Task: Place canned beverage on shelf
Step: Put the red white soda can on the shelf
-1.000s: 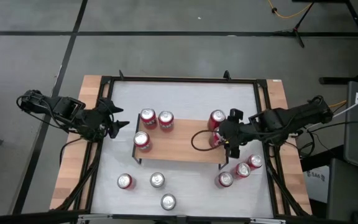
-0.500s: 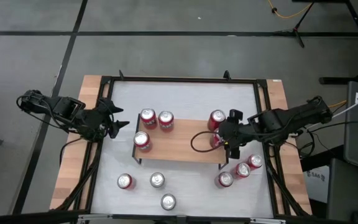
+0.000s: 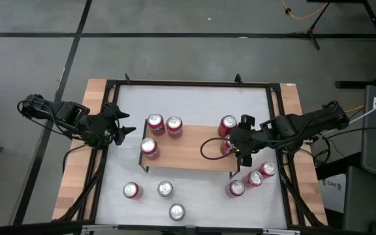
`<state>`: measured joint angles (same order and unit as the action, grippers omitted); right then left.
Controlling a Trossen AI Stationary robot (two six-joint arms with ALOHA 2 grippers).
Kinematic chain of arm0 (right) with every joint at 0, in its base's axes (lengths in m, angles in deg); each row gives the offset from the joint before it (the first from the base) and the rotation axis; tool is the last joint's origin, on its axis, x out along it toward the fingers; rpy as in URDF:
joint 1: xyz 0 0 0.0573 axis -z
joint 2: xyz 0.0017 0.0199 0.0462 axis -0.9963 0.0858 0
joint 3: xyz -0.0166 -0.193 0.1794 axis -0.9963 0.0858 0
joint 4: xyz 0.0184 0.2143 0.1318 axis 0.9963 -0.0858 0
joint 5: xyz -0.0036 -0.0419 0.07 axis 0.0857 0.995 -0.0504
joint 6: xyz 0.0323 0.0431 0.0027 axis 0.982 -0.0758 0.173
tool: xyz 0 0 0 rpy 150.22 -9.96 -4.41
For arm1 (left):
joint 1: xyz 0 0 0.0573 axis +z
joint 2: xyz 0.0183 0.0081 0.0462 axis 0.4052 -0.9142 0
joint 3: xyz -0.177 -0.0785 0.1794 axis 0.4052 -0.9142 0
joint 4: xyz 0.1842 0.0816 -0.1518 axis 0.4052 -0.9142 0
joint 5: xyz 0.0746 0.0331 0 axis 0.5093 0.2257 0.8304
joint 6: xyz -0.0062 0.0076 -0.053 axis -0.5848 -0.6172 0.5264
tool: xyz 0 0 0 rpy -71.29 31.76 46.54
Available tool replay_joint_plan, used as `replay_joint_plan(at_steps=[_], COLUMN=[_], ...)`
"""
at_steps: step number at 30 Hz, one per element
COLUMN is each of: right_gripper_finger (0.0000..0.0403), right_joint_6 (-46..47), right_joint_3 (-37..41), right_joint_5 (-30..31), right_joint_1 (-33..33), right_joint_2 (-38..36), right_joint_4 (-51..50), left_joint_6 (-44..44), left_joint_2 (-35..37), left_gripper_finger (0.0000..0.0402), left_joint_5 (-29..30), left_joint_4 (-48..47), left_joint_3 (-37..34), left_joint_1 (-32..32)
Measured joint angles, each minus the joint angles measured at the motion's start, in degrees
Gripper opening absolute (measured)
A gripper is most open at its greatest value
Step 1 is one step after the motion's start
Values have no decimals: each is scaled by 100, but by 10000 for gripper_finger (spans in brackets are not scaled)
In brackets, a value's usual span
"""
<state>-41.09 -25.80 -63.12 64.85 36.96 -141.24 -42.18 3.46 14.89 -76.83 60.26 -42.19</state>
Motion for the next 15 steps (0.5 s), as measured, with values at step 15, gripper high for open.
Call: replay_joint_plan(at_steps=[15], right_gripper_finger=[309], right_joint_6=[2], right_joint_3=[0], right_joint_5=[-209], right_joint_1=[4], right_joint_2=[1], right_joint_4=[0], left_joint_6=[5], left_joint_2=[0], left_gripper_finger=[328], left_joint_5=[0], left_joint_4=[2], left_joint_3=[0], left_joint_1=[0])
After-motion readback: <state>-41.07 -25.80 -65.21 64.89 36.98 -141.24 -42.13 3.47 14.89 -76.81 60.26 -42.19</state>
